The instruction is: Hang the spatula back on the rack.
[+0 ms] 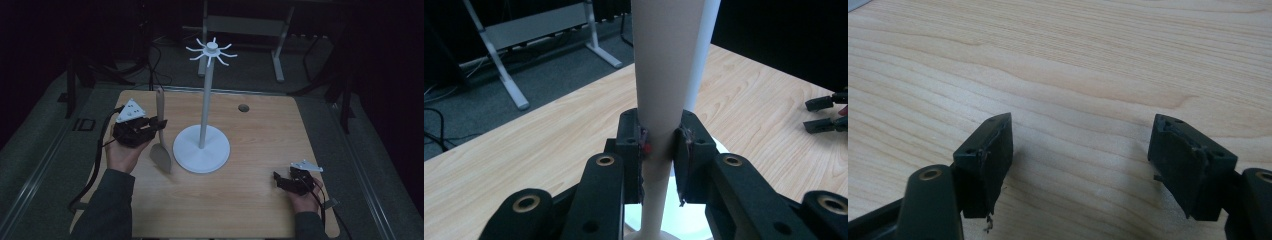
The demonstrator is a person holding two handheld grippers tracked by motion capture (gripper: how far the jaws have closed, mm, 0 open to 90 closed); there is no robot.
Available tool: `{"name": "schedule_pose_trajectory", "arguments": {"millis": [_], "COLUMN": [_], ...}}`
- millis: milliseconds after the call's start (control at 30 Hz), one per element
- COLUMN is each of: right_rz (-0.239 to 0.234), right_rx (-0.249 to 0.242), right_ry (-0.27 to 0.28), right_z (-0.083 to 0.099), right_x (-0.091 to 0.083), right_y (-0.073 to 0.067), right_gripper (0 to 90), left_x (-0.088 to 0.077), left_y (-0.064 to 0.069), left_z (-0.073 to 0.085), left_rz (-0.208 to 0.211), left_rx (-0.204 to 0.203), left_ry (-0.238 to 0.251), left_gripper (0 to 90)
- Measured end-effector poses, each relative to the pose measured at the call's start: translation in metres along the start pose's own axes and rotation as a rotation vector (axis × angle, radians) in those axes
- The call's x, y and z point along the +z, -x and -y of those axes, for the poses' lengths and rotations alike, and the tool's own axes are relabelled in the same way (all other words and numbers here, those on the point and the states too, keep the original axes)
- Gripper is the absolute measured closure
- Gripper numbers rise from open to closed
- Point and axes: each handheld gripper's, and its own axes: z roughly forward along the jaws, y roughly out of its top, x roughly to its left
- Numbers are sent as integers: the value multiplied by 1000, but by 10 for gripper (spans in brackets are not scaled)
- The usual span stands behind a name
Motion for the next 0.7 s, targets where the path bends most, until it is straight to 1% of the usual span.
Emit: {"name": "schedule_pose_trajectory", "arguments": {"millis": [533,700], "right_rz": [0,0], "right_rx": [-3,-3], "right_ry": [0,0], "right_z": [0,0], "right_x": [0,0], "right_y": [0,0], "right_gripper": [260,260], "left_x": [-3,-4], "left_y": [4,5], "left_z": [-14,-19], "left_rz": [19,33], "left_rx": [19,25], "left_ry": [19,30], "left_gripper": [757,756]}}
